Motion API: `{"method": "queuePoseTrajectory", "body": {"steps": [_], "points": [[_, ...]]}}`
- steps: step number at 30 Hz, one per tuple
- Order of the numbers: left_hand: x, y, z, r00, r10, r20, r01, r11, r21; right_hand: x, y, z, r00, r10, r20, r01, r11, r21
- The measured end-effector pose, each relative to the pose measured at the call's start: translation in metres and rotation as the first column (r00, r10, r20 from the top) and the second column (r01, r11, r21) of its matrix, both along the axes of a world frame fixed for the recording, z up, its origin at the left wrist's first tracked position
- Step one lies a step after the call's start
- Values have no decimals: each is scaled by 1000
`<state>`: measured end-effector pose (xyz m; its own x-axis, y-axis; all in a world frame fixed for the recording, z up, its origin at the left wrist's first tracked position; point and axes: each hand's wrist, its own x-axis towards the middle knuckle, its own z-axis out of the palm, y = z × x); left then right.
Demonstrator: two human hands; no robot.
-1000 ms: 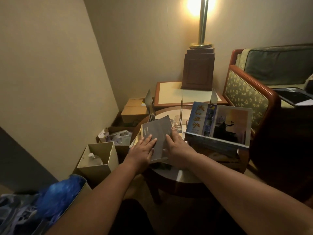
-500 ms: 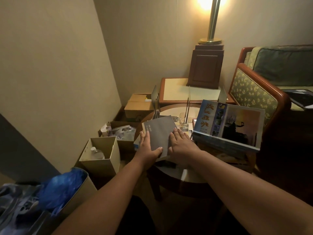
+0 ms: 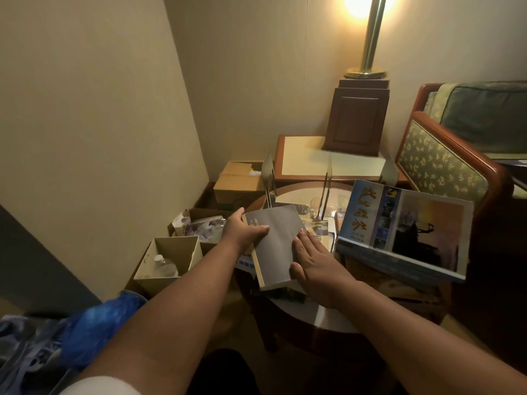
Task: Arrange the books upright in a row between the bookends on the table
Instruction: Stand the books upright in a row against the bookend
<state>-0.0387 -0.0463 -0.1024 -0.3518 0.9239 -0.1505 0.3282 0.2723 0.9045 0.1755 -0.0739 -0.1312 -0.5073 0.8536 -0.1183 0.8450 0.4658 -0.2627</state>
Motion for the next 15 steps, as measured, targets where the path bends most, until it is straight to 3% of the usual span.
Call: {"method": "queuePoseTrajectory", "body": {"steps": [7, 15], "points": [[-26, 15, 17, 997, -57, 57, 57, 998, 0, -1, 15, -3, 999, 35, -33, -36, 999, -32], [-42, 3, 47, 967, -217, 132, 239, 952, -189, -3, 25, 0, 992, -13, -127, -6, 990, -144]]}}
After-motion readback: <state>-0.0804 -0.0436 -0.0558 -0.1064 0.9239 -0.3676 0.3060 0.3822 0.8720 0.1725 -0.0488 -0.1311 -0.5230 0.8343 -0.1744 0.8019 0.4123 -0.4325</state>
